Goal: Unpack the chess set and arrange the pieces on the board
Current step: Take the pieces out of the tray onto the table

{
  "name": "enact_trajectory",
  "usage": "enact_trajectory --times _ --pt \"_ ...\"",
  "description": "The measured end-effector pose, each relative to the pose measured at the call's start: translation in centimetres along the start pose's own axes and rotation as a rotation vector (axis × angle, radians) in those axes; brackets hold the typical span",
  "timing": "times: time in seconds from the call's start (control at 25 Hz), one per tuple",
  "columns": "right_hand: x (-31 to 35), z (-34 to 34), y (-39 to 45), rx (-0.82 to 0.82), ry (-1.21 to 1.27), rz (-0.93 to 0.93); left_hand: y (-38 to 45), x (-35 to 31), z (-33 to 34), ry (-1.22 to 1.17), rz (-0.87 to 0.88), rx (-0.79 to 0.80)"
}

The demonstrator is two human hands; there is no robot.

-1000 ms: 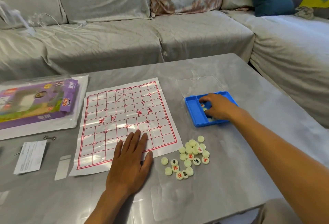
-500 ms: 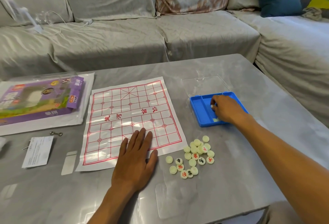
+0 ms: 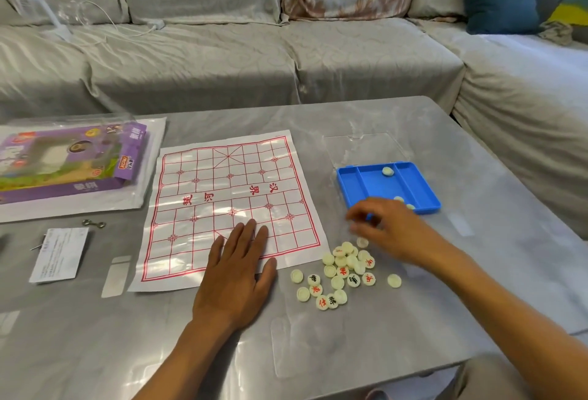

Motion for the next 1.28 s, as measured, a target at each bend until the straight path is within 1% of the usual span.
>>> enact_trajectory --times 0.04,0.08,0.12,0.16,0.2,0.24,0.32,0.44,0.48,0.52,0.6,0.64,0.68,0.84,1.0,1.08,1.2,1.24,1.28 --pt "-1.9 -1.7 1.0 -0.085 -0.067 0.050 0.0 0.0 0.0 0.003 -0.001 0.001" --pt "-4.0 -3.2 1.8 -0.098 -0.175 0.118 0.0 -0.1 0.0 0.008 -0.001 0.003" --pt "-6.0 -4.0 2.4 -0.028 -0.273 0.184 0.0 -0.1 -0.1 0.014 -0.002 0.005" --pt "-7.6 -3.9 3.0 0.087 -0.319 0.234 0.0 -0.1 -0.1 0.018 -0.004 0.006" --pt "-8.6 -3.5 3.3 0.185 -0.325 0.254 0.0 -0.1 -0.2 0.021 -0.003 0.007" --pt "-9.1 -3.0 3.7 0.233 -0.309 0.252 0.0 -0.2 -0.2 0.020 -0.003 0.010" --pt "-9.3 -2.7 4.4 0.166 -0.287 0.222 -0.1 -0.2 -0.2 0.016 -0.006 0.015" --pt "-9.1 -3.9 4.6 -0.081 -0.313 0.192 -0.1 -0.2 -0.2 0.014 -0.009 0.015" --pt "-9.2 -4.3 4.4 -0.129 -0.326 0.193 -0.1 -0.2 -0.1 0.009 -0.008 0.015" --pt "-9.3 -4.3 4.4 -0.100 -0.342 0.200 -0.1 -0.2 -0.2 0.004 -0.009 0.013" --pt "-9.7 -3.1 4.4 0.086 -0.375 0.236 0.0 -0.1 -0.2 0.009 -0.005 0.017" --pt "-9.9 -2.6 4.4 0.134 -0.382 0.246 0.0 -0.1 -0.2 0.015 -0.004 0.020" --pt "-9.9 -2.3 4.5 0.135 -0.386 0.250 0.0 -0.1 -0.3 0.018 -0.008 0.020" --pt "-9.8 -2.7 4.9 -0.020 -0.318 0.229 -0.2 -0.3 -0.5 0.002 -0.011 0.018" --pt "-10.3 -2.3 5.2 -0.028 -0.295 0.216 -0.1 -0.3 -0.4 0.000 -0.011 0.008" --pt "-10.1 -2.9 5.4 -0.072 -0.250 0.225 -0.1 -0.2 -0.4 -0.011 -0.013 0.005" --pt "-8.1 -5.6 4.1 -0.255 -0.080 0.224 -0.1 -0.2 -0.3 -0.013 -0.011 0.008" --pt "-6.9 -5.8 3.0 -0.262 -0.017 0.197 -0.1 -0.2 -0.2 -0.006 -0.006 0.013" --pt "-5.5 -5.3 1.8 -0.205 0.011 0.157 -0.1 -0.1 -0.2 -0.006 -0.004 0.011"
Point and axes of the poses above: each hand's wrist, its own y-axis towards the middle knuckle, its own z-axis out of the palm, x = y × z, the point moved 7 cm from there along y, towards the middle knuckle, and after that the axes turned 12 degrees about -z, right-handed, at the moved point
